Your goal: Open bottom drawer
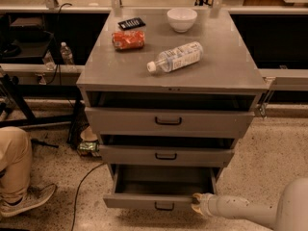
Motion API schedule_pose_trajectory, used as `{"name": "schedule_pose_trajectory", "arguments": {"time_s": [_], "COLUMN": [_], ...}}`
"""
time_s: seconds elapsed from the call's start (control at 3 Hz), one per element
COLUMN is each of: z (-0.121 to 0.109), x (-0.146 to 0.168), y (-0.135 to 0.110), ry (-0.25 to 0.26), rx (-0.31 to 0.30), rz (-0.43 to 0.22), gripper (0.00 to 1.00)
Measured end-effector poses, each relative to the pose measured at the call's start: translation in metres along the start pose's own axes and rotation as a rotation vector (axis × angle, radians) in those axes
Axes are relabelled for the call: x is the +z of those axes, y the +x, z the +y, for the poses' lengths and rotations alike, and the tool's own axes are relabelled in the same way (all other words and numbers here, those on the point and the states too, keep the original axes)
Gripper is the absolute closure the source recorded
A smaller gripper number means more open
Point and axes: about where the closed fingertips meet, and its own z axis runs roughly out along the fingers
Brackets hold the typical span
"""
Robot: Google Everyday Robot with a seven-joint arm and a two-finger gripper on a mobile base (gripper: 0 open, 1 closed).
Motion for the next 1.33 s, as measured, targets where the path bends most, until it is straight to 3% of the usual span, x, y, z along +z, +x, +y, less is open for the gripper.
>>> {"name": "schedule_pose_trajectory", "arguments": {"time_s": [0.33, 1.0, 1.33], "z": [0.037, 0.039, 0.066], "x": [-0.007, -0.010, -0.017], "y": [-0.001, -0.003, -0.003], "ry": [-0.011, -0.013, -0.025], "rx": [0.031, 0.036, 0.067], "rz": [-0.018, -0.019, -0.025], "gripper": [1.00, 1.00, 1.00]}}
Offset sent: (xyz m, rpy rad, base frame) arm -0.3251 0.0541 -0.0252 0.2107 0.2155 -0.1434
